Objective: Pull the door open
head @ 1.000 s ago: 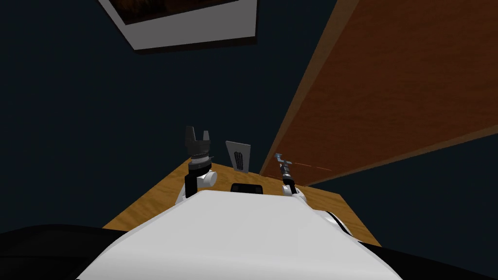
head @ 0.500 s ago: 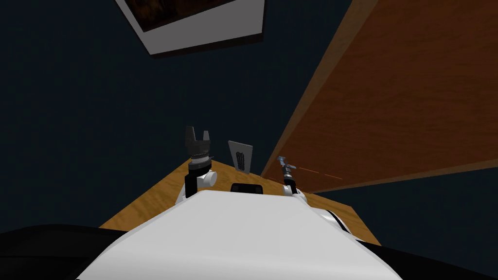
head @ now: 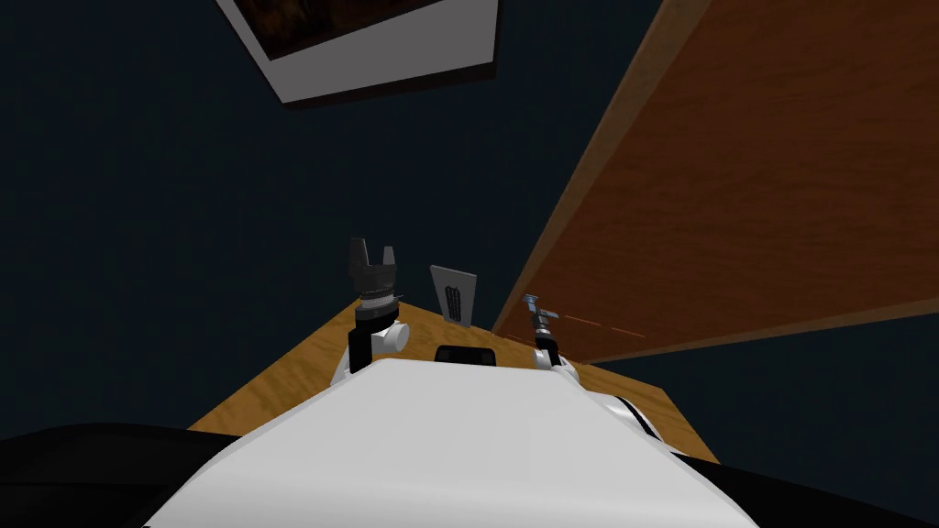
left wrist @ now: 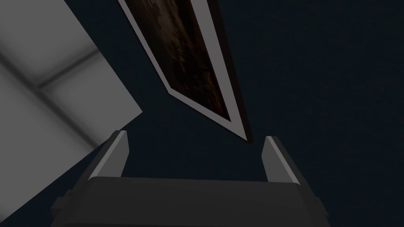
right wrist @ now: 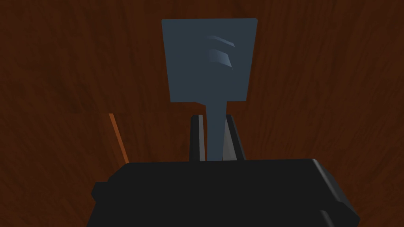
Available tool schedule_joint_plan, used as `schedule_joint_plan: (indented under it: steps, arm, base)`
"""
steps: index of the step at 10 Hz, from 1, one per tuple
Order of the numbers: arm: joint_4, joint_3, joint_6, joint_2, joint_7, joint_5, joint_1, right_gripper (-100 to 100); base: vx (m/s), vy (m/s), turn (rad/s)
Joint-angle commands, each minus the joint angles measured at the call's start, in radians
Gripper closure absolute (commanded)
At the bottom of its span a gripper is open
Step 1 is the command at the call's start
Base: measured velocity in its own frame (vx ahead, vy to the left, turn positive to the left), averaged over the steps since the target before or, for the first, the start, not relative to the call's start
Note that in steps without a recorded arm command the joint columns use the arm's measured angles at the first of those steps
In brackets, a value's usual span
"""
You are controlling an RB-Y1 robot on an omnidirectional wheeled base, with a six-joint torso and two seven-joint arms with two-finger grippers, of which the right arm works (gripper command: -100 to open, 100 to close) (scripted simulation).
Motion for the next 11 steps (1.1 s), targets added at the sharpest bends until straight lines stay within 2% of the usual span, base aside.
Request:
schedule_joint_plan:
  steps: [1,4,8,10,11]
  arm:
    - [-0.003,0.016,-0.009,-0.009,-0.018,0.011,0.007,100]
    - [-0.005,0.031,-0.017,-0.017,-0.034,0.02,0.012,100]
    - [-0.014,0.084,-0.047,-0.048,-0.093,0.054,0.034,100]
    - [-0.016,0.1,-0.056,-0.057,-0.11,0.064,0.04,100]
    - [-0.018,0.095,-0.049,-0.053,-0.104,0.061,0.041,100]
  base:
    - [-0.105,-0.009,0.075]
    - [-0.172,-0.034,0.06]
    - [-0.217,-0.062,0.093]
    - [-0.191,-0.029,0.06]
    - [-0.081,-0.002,0.0]
